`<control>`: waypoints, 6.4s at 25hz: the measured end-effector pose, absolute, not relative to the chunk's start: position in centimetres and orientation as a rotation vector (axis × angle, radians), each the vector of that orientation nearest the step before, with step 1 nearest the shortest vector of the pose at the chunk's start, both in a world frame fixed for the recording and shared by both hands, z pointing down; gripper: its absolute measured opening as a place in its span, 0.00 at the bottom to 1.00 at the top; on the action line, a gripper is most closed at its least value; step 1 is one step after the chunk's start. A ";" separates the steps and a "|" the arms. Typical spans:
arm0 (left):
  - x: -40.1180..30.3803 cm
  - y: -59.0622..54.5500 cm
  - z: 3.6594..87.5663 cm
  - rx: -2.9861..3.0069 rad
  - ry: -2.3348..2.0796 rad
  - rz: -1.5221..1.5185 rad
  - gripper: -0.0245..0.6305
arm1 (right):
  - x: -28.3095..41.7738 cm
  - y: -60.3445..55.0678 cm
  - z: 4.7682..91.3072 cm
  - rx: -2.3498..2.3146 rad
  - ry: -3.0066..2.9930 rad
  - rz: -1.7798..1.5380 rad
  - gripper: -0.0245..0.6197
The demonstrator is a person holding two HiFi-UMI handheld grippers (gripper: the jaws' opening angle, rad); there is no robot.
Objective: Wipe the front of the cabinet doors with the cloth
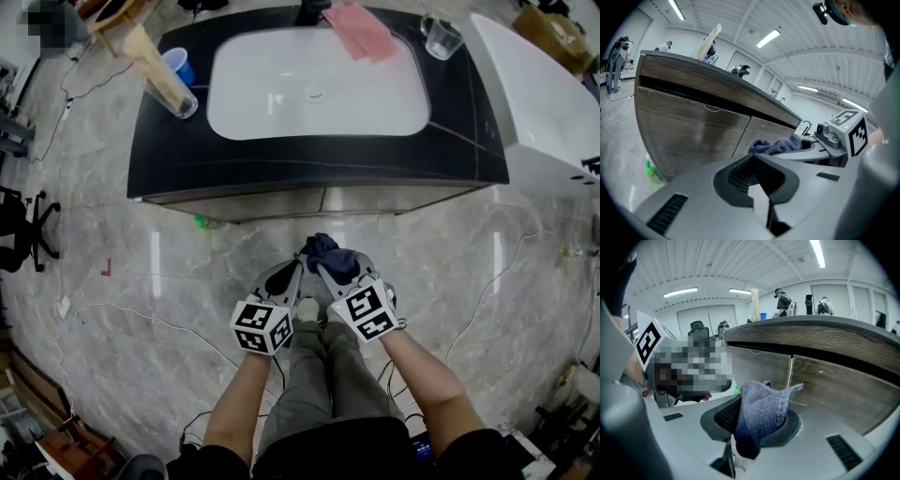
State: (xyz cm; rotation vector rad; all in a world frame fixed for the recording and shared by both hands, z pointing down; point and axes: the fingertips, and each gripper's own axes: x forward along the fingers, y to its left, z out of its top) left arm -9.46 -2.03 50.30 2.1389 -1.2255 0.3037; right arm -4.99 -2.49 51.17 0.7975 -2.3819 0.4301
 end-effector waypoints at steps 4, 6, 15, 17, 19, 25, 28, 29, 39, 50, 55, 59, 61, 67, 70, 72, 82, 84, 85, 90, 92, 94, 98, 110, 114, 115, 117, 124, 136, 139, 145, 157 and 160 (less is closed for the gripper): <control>-10.1 -2.5 50.2 2.154 -1.199 0.264 0.05 | -5.3 -3.4 51.1 0.849 -2.359 0.427 0.21; -10.9 -3.0 49.8 2.172 -1.198 0.254 0.04 | -5.8 -3.8 50.6 0.871 -2.356 0.421 0.21; -11.6 -5.5 48.5 2.206 -1.231 0.232 0.05 | -5.6 -7.6 47.7 0.943 -2.405 0.349 0.21; -11.2 -6.1 48.6 2.212 -1.245 0.234 0.05 | -5.2 -8.7 47.8 0.956 -2.427 0.365 0.21; -10.7 -6.5 48.6 2.209 -1.264 0.232 0.05 | -4.5 -9.7 48.1 0.962 -2.435 0.380 0.21; -7.8 -7.4 49.2 2.181 -1.293 0.243 0.05 | -1.5 -11.5 48.4 0.942 -2.457 0.355 0.21; -5.5 -7.7 49.3 2.179 -1.276 0.238 0.04 | 0.7 -12.1 48.6 0.952 -2.456 0.368 0.21; -4.7 -7.8 49.4 2.183 -1.270 0.239 0.05 | 1.5 -12.2 48.6 0.957 -2.454 0.369 0.20; 3.3 -8.7 50.1 2.220 -1.206 0.265 0.05 | 10.5 -12.9 49.7 1.032 -2.407 0.406 0.21; 12.4 -9.6 51.1 2.258 -1.108 0.264 0.04 | 20.4 -14.1 50.5 1.168 -2.353 0.433 0.21; 15.9 -9.8 51.4 2.275 -1.074 0.265 0.04 | 24.9 -14.4 50.8 1.237 -2.322 0.456 0.21; 17.7 -10.1 51.6 2.283 -1.059 0.261 0.05 | 27.6 -14.7 50.8 1.284 -2.304 0.463 0.21; 18.2 -10.1 51.7 2.283 -1.056 0.257 0.04 | 28.4 -14.7 51.0 1.298 -2.298 0.471 0.21; 17.9 -9.8 52.1 2.273 -1.065 0.254 0.05 | 27.3 -13.1 51.4 1.265 -2.307 0.494 0.21; 16.4 -9.5 52.3 2.260 -1.083 0.258 0.05 | 25.3 -12.4 51.4 1.227 -2.326 0.490 0.21; 14.9 -9.4 52.4 2.248 -1.102 0.258 0.04 | 23.6 -12.1 51.5 1.203 -2.340 0.489 0.21; 5.0 -8.5 53.3 2.168 -1.225 0.251 0.05 | 13.2 -10.5 53.7 1.044 -2.375 0.518 0.21; 3.0 -8.2 53.7 2.147 -1.249 0.253 0.05 | 10.9 -10.3 54.3 1.002 -2.381 0.513 0.21; 2.0 -8.0 53.9 2.138 -1.260 0.254 0.05 | 9.8 -10.2 54.6 0.985 -2.384 0.510 0.21; -2.3 -7.4 54.8 2.097 -1.309 0.255 0.04 | 4.7 -10.2 55.9 0.918 -2.400 0.492 0.21; -3.5 -7.1 55.0 2.079 -1.324 0.253 0.04 | 3.1 -10.3 56.3 0.892 -2.404 0.480 0.21; -4.7 -7.2 55.1 2.067 -1.336 0.248 0.05 | 1.7 -10.5 56.7 0.878 -2.407 0.467 0.21; -6.1 -7.8 55.3 2.051 -1.355 0.230 0.05 | 0.0 -11.2 57.4 0.874 -2.413 0.462 0.21; -3.0 -10.3 55.0 2.108 -1.309 0.242 0.04 | 3.3 -12.9 58.1 0.936 -2.400 0.440 0.21; 0.0 -10.6 55.1 2.126 -1.284 0.237 0.05 | 6.5 -13.1 58.0 0.961 -2.383 0.423 0.21; 0.9 -10.6 55.2 2.134 -1.272 0.242 0.04 | 7.5 -13.2 58.0 0.973 -2.379 0.422 0.21; 2.6 -10.6 55.4 2.150 -1.245 0.253 0.05 | 9.5 -13.4 58.0 0.999 -2.368 0.423 0.21; 8.5 -10.9 55.9 2.198 -1.170 0.280 0.04 | 16.0 -13.8 58.2 1.105 -2.331 0.440 0.21; 16.9 -11.2 56.8 2.246 -1.062 0.306 0.05 | 25.5 -14.4 58.9 1.241 -2.253 0.485 0.21; 18.0 -11.0 57.0 2.250 -1.045 0.312 0.05 | 26.9 -14.4 58.9 1.269 -2.241 0.494 0.21; 17.2 -10.9 57.0 2.240 -1.057 0.315 0.05 | 26.3 -13.2 58.4 1.266 -2.256 0.509 0.21; 8.3 -10.2 57.8 2.157 -1.176 0.299 0.04 | 16.5 -11.3 59.4 1.100 -2.320 0.528 0.21; 5.4 -9.9 58.2 2.130 -1.209 0.295 0.04 | 13.3 -10.8 60.1 1.038 -2.335 0.522 0.21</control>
